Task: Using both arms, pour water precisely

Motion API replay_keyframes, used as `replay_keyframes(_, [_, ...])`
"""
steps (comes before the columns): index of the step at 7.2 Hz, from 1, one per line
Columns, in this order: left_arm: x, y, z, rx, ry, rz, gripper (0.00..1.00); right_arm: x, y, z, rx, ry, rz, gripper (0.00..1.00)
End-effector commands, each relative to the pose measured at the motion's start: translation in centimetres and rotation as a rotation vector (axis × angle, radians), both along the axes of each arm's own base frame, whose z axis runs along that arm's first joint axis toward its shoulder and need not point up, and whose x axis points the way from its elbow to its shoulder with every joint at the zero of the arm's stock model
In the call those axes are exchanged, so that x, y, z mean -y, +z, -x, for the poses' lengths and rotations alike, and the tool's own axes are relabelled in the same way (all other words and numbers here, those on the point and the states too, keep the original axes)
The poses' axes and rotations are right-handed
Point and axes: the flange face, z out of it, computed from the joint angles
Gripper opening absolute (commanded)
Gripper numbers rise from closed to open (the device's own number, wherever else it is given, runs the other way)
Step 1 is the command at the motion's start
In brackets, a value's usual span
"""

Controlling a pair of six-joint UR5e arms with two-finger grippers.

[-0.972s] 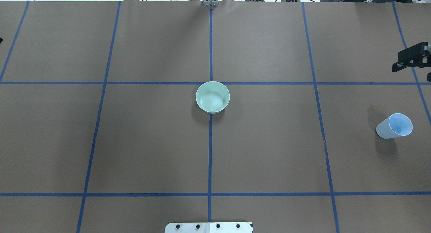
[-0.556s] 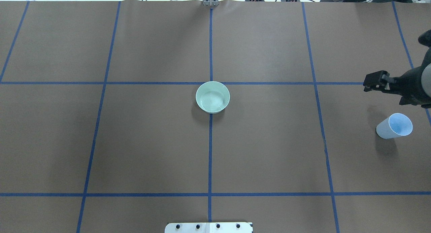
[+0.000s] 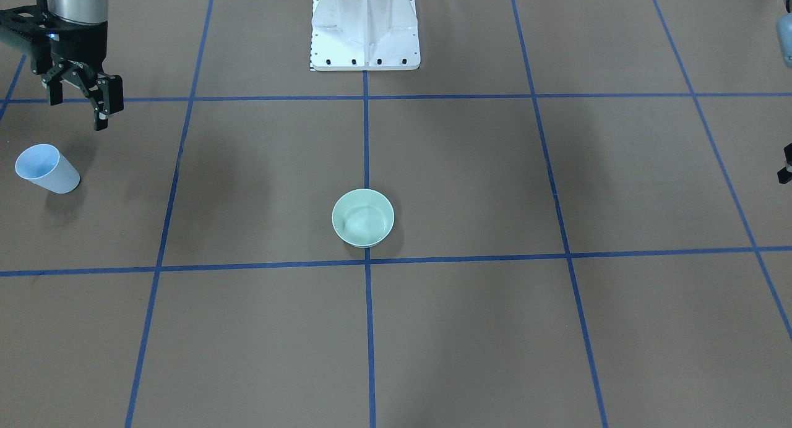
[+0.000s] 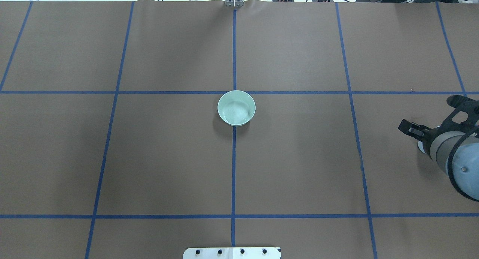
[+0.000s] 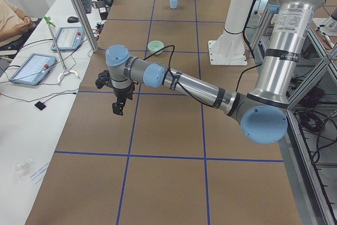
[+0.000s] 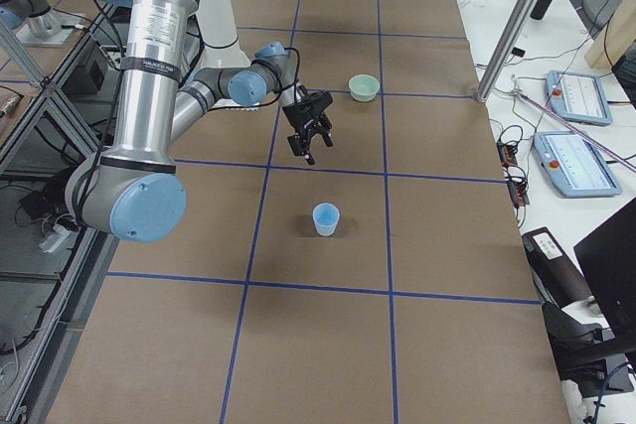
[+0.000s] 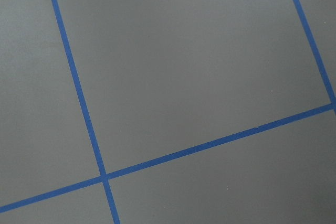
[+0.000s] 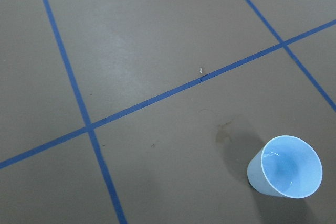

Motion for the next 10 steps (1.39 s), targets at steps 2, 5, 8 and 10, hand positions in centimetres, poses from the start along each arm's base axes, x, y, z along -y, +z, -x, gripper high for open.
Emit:
replay_keyframes(2, [-0.1, -0.1, -0.1, -0.012, 0.004, 0.004, 1.00, -2.7, 6.8, 4.7, -0.169, 0.174, -0.036, 1.00])
replay_keyframes(5, [-0.2, 0.0, -0.1, -0.014, 0.004, 0.006, 1.00, -1.4, 10.9, 9.2, -0.204, 0.267, -0.080, 1.00])
replay_keyframes(8, [-0.2, 0.1, -0.2, -0.014, 0.005, 0.008, 1.00, -1.1, 14.6, 9.0, -0.262, 0.379, -0.086, 1.00])
replay_keyframes(10, [-0.2, 0.0, -0.2, -0.014, 0.005, 0.007, 1.00, -0.9, 16.3, 9.4, -0.297, 0.410, -0.076, 1.00])
